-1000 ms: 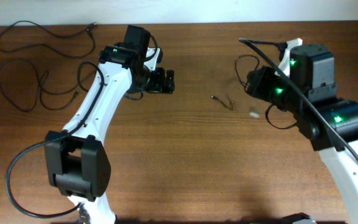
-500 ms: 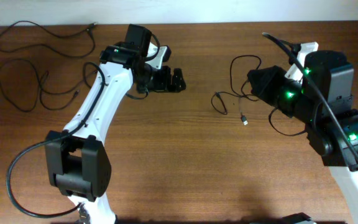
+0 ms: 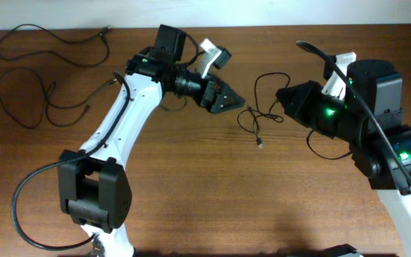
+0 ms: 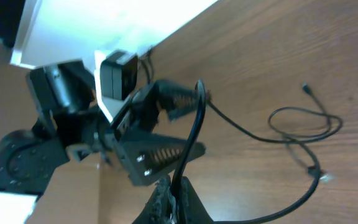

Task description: Untangle cables

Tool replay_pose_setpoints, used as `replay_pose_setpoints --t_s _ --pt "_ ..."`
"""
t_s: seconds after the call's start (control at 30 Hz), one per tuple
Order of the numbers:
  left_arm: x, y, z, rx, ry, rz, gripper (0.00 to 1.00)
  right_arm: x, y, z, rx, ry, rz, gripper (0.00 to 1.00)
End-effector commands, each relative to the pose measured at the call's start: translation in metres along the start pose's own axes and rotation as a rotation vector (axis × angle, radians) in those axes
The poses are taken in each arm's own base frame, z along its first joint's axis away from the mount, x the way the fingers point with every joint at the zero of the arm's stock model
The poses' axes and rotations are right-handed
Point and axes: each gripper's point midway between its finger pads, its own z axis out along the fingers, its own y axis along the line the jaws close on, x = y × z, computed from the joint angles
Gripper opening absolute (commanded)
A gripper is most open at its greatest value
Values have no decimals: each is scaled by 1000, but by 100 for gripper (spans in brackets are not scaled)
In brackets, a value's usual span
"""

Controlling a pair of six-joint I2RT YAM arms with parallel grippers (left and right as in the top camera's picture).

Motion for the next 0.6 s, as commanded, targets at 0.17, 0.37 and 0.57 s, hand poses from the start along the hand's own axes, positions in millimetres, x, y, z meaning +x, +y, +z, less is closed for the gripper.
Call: replay_pose_setpoints --t_s 0.17,0.37,0.57 --pt "-20 -33 10 155 -76 171 98 5 11 -2 -51 40 -12 4" --pt "-30 -50 12 232 -114 248 84 7 9 -1 -42 48 -7 4" --pt "-31 -51 13 233 -117 259 42 7 8 0 -40 50 -6 4"
